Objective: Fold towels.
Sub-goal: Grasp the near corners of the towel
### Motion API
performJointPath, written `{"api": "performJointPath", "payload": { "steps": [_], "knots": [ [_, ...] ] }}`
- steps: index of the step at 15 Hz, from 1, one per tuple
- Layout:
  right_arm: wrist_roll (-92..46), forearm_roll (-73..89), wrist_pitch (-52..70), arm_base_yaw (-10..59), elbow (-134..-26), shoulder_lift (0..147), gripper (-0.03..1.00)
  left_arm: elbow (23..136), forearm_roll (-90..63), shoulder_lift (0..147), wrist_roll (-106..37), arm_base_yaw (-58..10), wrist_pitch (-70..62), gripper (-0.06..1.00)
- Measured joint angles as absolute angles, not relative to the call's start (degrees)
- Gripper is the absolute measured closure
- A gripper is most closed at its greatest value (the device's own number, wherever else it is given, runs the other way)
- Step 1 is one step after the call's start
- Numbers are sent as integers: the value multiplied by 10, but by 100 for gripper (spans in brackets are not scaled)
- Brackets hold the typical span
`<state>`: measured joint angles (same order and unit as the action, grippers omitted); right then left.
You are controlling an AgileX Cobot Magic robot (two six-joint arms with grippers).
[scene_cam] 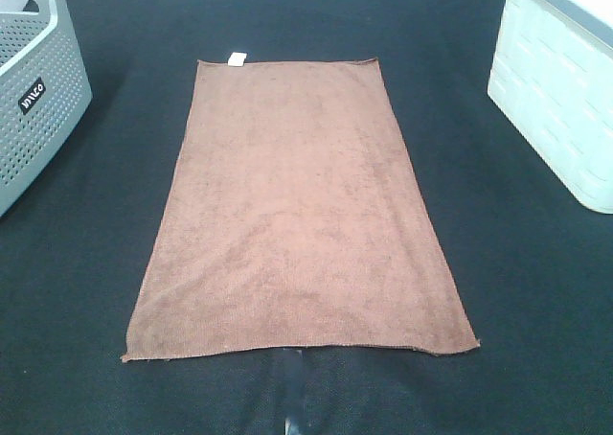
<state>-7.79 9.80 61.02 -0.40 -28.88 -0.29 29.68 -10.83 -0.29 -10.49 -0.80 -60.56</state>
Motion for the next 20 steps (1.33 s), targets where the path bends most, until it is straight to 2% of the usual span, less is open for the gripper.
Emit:
{"api": "performJointPath", "payload": {
  "steps": [5, 9, 11, 16, 20],
  "knots": [
    [-72, 98, 588, -4, -295, 16, 16, 303, -114, 11, -101, -8, -548, 19],
    [-43, 103, 504, -4, -301, 168, 22, 286, -169, 133, -38, -8, -396, 19],
    [-43, 109, 496, -4, -304, 212, 22, 286, -198, 175, -29, -8, -379, 19],
    [-59, 203, 484, -4, -333, 464, 23, 285, -349, 459, -66, -8, -356, 19],
    [-179, 308, 474, -4, -335, 647, 23, 285, -501, 683, -235, -8, -328, 19]
  ]
}}
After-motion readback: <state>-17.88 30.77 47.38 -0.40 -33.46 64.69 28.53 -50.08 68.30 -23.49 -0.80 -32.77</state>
